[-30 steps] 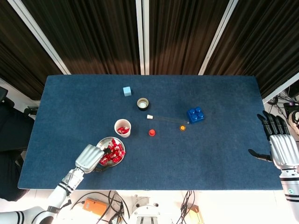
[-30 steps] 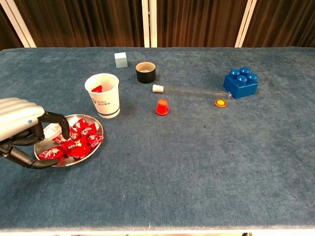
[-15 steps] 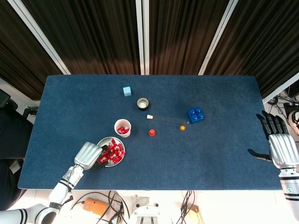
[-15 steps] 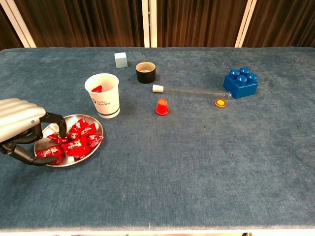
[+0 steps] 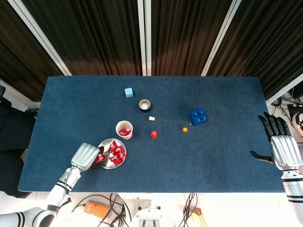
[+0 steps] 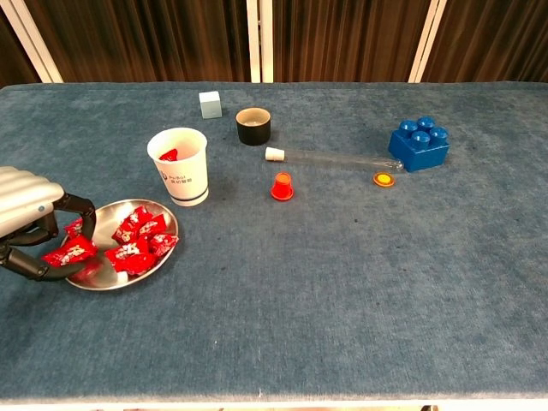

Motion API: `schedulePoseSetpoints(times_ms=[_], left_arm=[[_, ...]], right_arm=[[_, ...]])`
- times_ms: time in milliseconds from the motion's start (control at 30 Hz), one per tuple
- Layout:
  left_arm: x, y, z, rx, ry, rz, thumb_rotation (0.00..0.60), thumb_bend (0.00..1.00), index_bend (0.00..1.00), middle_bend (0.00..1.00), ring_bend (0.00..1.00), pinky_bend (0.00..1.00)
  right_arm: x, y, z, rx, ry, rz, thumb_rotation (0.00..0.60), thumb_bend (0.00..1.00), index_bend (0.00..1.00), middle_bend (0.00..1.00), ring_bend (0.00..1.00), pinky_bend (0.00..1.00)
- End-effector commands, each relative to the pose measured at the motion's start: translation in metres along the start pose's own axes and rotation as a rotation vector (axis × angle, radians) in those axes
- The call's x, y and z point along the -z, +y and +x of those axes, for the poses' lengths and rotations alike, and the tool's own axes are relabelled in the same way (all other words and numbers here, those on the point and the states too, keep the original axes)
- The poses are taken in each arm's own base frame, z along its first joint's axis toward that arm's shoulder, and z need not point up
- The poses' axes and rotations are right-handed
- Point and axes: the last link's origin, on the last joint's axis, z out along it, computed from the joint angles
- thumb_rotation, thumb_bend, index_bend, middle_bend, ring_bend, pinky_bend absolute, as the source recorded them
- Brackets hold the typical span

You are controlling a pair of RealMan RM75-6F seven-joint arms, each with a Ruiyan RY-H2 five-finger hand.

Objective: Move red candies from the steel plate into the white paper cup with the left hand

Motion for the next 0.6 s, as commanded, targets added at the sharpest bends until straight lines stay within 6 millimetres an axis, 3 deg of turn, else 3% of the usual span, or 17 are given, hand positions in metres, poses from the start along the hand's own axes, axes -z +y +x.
schedulePoseSetpoints(times_ms=[33, 300, 600], left_arm=[[0.0003, -0.0008, -0.0003, -0.01, -0.003, 0.003, 0.5, 0.22, 0.46, 0.97, 0.9, 0.83], [-0.0047, -0.0017, -0.0038, -0.045, -0.019, -0.003, 0.498, 0.25, 0.48, 0.97, 0.9, 0.83], [-0.0095, -0.0029, -0.0049, -0.054, -0.036, -0.03, 0.5, 0.42, 0.59, 0.97, 0.9, 0.82]], right_arm=[[-0.0001, -0.0001, -0.0002, -0.001, 0.0, 0.0, 0.6, 0.1, 0.0, 0.0, 0.0, 0.0], [0.0004, 0.0, -0.0006, -0.001, -0.003, -0.001, 0.6, 0.1, 0.0, 0.0, 0.0, 0.0], [0.0009, 0.0005, -0.0013, -0.002, -0.004, -0.002, 0.6, 0.1, 0.0, 0.0, 0.0, 0.0]])
